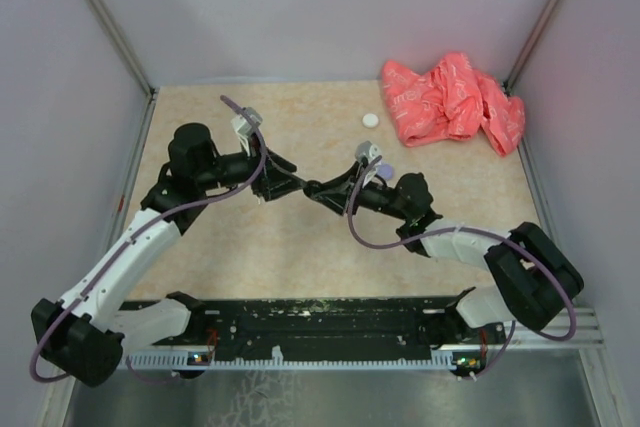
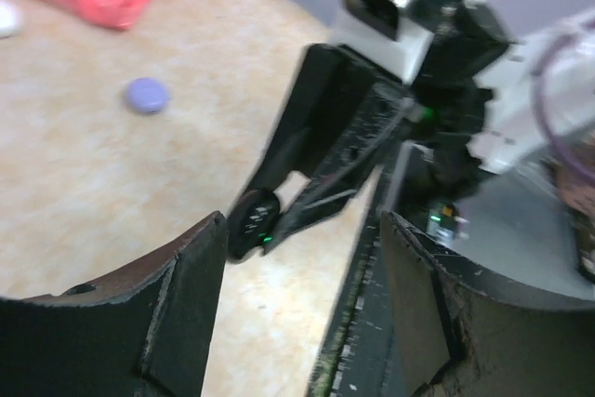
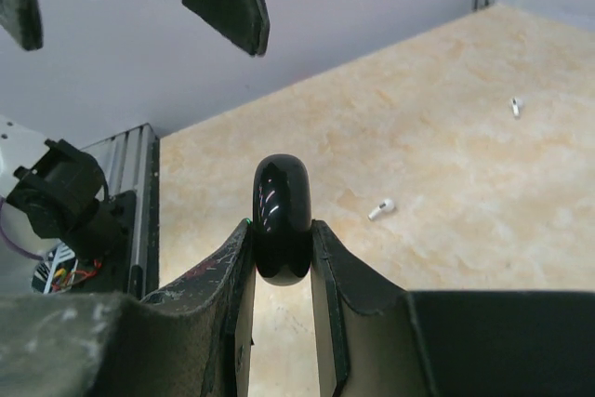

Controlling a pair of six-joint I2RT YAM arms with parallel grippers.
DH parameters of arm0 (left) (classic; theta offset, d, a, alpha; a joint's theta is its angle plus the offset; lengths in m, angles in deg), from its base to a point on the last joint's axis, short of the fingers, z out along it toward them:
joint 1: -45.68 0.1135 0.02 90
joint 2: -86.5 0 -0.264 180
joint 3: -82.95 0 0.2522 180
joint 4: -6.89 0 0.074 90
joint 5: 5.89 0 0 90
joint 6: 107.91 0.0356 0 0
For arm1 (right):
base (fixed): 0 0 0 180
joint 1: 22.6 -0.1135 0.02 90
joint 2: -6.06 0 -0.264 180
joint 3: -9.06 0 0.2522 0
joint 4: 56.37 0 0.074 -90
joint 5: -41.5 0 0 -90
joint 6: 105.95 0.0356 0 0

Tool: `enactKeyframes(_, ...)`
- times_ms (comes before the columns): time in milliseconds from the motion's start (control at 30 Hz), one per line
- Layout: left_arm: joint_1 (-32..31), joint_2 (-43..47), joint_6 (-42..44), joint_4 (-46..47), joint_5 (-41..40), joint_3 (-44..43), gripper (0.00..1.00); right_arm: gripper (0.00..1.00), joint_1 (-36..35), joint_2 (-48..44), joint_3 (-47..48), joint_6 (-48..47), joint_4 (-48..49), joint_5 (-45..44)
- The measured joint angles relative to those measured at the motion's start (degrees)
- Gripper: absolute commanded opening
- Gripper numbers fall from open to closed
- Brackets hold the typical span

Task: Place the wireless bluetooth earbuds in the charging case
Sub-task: Close the charging case, then place the charging case at the center of the board.

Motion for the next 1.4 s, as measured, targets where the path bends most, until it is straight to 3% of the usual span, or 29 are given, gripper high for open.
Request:
enactKeyframes(300, 1.3, 1.0, 11.3, -15.9, -28.3, -3.1, 0.81, 0.0, 4.0, -0.1, 3.9, 3.5, -22.1, -5.2)
enactKeyframes(533, 2.0, 5.4, 16.3, -17.6, -44.6, 0.8, 0.91, 0.0, 13.1, -0.1, 4.2, 7.7, -37.1, -7.4)
enactKeyframes(933, 3.7, 9.9, 19.0, -15.9, -52.7, 7.8, 0.95, 0.0, 30.7, 0.2, 4.1, 10.3, -51.4, -8.2)
enactKeyframes(1200, 4.6, 11.1, 19.1, -15.3, -53.4, 9.0, 0.96, 0.0, 34.7, 8.5, 6.8, 10.7, -54.8, -10.4)
enactKeyframes(1400, 5.1, 12.4, 19.1, -14.5, -53.9, 9.6, 0.95, 0.15, 35.3, 12.8, 10.3, 11.3, -54.7, -10.8)
